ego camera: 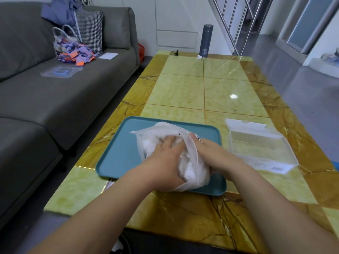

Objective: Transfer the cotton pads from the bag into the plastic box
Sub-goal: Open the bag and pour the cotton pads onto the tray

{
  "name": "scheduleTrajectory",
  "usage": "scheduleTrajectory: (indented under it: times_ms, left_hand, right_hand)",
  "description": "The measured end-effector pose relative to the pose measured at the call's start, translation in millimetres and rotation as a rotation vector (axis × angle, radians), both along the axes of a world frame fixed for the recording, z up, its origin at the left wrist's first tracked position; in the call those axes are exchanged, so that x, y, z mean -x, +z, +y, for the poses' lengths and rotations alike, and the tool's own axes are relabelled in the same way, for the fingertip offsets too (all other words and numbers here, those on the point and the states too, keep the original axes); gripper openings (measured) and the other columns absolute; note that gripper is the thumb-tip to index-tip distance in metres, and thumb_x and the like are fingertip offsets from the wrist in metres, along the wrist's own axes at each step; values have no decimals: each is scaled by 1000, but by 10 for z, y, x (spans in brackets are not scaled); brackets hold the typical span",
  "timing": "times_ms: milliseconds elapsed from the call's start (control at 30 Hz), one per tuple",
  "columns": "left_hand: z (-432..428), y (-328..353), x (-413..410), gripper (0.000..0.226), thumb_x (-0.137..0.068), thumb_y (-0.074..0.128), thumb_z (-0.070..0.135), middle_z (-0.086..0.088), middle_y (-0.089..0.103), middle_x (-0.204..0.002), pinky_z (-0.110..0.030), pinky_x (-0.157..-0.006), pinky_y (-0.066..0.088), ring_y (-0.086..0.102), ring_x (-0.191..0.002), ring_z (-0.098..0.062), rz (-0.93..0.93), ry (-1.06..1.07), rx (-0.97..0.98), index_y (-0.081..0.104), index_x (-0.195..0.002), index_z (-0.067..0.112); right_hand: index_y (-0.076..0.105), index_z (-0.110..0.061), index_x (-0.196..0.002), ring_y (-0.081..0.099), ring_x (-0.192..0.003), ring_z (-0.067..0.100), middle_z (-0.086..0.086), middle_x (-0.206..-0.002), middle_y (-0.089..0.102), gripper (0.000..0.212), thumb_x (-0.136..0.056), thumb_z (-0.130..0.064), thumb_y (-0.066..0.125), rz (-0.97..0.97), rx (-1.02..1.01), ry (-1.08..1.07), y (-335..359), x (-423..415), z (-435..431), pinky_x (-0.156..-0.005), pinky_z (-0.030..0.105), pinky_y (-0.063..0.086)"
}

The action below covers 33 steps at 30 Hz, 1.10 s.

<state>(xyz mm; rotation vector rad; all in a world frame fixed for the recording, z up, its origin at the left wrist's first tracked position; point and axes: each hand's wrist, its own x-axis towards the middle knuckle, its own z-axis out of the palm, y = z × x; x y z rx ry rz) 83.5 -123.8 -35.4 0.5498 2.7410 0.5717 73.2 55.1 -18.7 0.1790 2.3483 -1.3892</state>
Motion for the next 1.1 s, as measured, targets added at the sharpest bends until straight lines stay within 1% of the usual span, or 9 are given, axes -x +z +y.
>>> scheduleTrajectory:
  times_ms: [67, 167, 267, 367, 467, 667, 900, 1000, 1100]
  left_hand:
    - [15, -32, 23, 121, -70, 81, 56, 8, -2, -167, -52, -123, 27, 12, -156, -27, 20, 12, -54, -7, -153, 49]
    - [45, -41, 57, 125, -67, 80, 55, 13, -6, -169, -52, -124, 26, 6, -158, -23, 9, 43, -170, -6, -157, 48]
    - [126, -49, 100, 103, -63, 78, 55, 0, 26, -161, -48, -117, 37, 31, -148, -30, 120, 91, -282, 27, -150, 34]
    - [249, -6, 141, 62, -73, 80, 31, 1, 51, -132, -26, -99, 48, 54, -119, -20, 286, 175, -423, 48, -126, 24]
    - [287, 102, 178, 56, -75, 77, 21, 17, 49, -126, 1, -85, 36, 47, -108, 2, 317, 216, -619, 52, -122, 37]
    - [70, 239, 222, 31, -69, 75, 16, 12, 59, -109, -10, -81, 42, 55, -102, -2, 472, 187, -638, 61, -93, 29]
    - [-21, 170, 137, 34, -74, 74, 9, 19, 61, -121, 3, -77, 33, 48, -109, 20, 317, 311, -743, 58, -87, 35]
    - [91, 102, 109, 40, -75, 76, 12, 14, 56, -123, -6, -86, 37, 51, -112, 6, 316, 214, -697, 55, -102, 32]
    - [175, 47, 159, 85, -73, 83, 23, 8, 35, -152, -26, -108, 39, 39, -140, -11, 275, 59, -562, 31, -137, 41]
  right_hand:
    - [71, -37, -120, 72, -101, 13, -6, -116, 76, 60, -97, -78, 35, 8, 27, -5, -13, 36, -51, -78, 31, 58]
    - [57, -54, -138, 62, -127, 12, -17, -141, 65, 57, -94, -83, 36, 67, 71, -5, -67, 75, -98, -109, 43, 50]
    - [50, -46, -147, 52, -128, 9, -22, -141, 52, 52, -105, -66, 27, 124, 97, -88, -35, 74, -157, -114, 35, 37]
    - [50, -39, -149, 54, -132, 16, -9, -146, 57, 51, -110, -55, 22, 232, 122, -205, 58, 47, -174, -116, 38, 39]
    - [55, -25, -147, 55, -128, 15, -4, -144, 59, 50, -112, -47, 26, 368, 154, -364, 142, 77, -104, -109, 31, 39]
    - [62, -26, -115, 65, -109, 17, -12, -108, 68, 27, -112, -38, 39, 451, 95, -464, 102, 143, 156, -81, 25, 47]
    - [57, -20, -145, 55, -128, 14, -7, -133, 63, 56, -111, -52, 26, 483, 108, -435, 84, 97, -33, -108, 30, 39]
    - [59, -21, -143, 59, -131, 20, 0, -139, 65, 64, -107, -61, 24, 373, 153, -383, 22, 83, -147, -115, 39, 42]
    - [58, -21, -144, 59, -130, 15, -5, -136, 67, 60, -109, -57, 26, 422, 196, -411, 22, 70, -177, -115, 36, 45]
